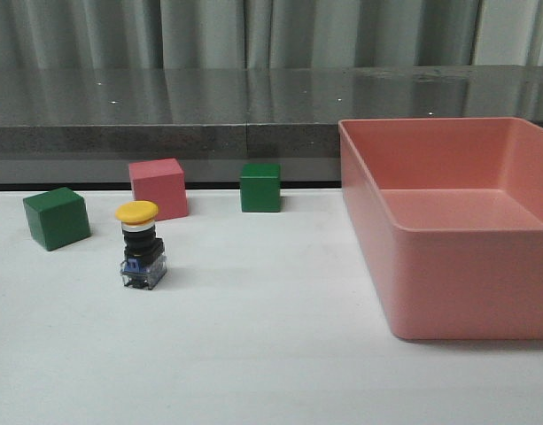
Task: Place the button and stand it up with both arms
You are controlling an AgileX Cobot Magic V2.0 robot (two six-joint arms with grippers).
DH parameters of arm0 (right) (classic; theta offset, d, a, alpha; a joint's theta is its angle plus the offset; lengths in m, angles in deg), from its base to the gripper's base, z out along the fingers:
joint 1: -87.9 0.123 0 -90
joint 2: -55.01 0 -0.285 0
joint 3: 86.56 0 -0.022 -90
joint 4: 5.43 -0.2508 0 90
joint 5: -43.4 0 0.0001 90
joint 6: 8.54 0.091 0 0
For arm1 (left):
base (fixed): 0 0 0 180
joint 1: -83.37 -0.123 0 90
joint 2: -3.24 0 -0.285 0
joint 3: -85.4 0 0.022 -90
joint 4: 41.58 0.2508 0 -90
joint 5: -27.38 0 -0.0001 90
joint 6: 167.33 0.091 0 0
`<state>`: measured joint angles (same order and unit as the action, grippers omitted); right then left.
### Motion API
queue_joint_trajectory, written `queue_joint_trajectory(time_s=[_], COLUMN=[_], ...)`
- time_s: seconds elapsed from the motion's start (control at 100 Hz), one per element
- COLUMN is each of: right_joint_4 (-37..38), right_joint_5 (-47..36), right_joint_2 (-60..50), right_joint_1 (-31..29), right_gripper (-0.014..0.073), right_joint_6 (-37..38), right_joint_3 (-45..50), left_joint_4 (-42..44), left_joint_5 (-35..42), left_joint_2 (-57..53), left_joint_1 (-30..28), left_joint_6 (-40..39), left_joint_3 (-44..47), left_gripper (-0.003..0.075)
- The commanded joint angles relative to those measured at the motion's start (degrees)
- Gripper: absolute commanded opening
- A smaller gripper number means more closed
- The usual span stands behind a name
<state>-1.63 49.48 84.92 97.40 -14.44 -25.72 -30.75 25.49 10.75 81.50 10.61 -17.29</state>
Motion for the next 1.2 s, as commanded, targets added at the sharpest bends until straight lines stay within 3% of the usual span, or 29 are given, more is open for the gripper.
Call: queue_joint_trajectory(time_s=[0.0, 0.36, 0.75, 1.19], right_joint_4=[0.5, 0.4, -6.3, -6.6], right_joint_5=[-4.1, -5.7, -9.3, -8.4], right_joint_2=[0.4, -2.5, -24.4, -23.7], right_joint_1=[-0.2, -0.9, -4.4, -5.0], right_gripper=[-0.0060, -0.0060, -0.0060, -0.0060], right_joint_6=[-0.1, -0.3, -0.2, -0.2], right_joint_3=[-1.5, 2.6, 17.3, 17.1], left_joint_4=[-0.6, -0.6, -0.6, -0.6], left_joint_5=[4.2, 4.2, 4.2, 4.2], left_joint_2=[-1.8, -1.8, -1.8, -1.8], left_joint_1=[-0.1, -0.1, -0.1, -0.1], left_joint_6=[-0.8, -0.8, -0.8, -0.8], left_joint_3=[1.6, 1.6, 1.6, 1.6], left_gripper=[-0.0019, -0.0019, -0.0019, -0.0019])
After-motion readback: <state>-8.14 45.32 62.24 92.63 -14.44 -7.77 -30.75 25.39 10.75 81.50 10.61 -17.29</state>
